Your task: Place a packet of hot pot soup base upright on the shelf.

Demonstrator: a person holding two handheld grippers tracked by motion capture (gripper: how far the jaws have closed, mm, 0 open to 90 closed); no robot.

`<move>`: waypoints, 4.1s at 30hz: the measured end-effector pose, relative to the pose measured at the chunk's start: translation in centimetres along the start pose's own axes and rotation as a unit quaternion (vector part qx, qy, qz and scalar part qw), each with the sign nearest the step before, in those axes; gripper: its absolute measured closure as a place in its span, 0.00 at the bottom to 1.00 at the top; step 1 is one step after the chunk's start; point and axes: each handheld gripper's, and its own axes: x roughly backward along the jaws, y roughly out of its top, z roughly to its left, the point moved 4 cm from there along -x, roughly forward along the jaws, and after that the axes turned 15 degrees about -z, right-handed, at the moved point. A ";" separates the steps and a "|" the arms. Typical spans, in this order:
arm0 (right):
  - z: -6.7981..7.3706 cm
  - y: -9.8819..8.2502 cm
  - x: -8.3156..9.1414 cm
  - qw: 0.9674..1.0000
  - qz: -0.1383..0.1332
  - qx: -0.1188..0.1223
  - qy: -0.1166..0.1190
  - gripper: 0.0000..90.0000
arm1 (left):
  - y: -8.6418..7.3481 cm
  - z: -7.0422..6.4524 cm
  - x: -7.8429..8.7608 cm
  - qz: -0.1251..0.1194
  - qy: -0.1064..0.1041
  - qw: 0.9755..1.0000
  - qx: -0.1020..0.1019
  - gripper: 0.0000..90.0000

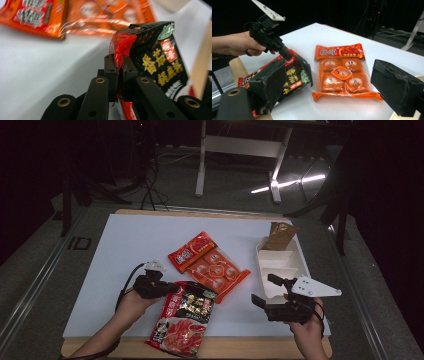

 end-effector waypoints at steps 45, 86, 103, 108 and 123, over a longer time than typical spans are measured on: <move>1.5 1.8 -4.5 0.997 0.038 -0.012 0.073 0.48 | 9.6 -6.8 2.7 -0.232 -0.075 0.969 -0.036 0.97; -2.9 8.9 -3.0 0.999 -0.025 0.007 0.039 0.86 | 9.7 -5.7 1.9 -0.256 -0.094 0.961 -0.037 0.07; -9.3 11.8 -0.1 0.999 -0.044 0.019 -0.024 0.86 | 4.9 -2.4 3.9 -0.252 -0.041 0.966 -0.037 0.02; -11.3 12.1 0.4 0.998 -0.049 0.031 -0.030 0.85 | 3.5 -1.6 4.4 -0.248 -0.023 0.968 -0.043 0.02; -17.4 10.9 1.7 0.997 -0.056 0.024 -0.053 0.85 | -0.2 0.0 5.1 -0.252 -0.007 0.967 -0.026 0.02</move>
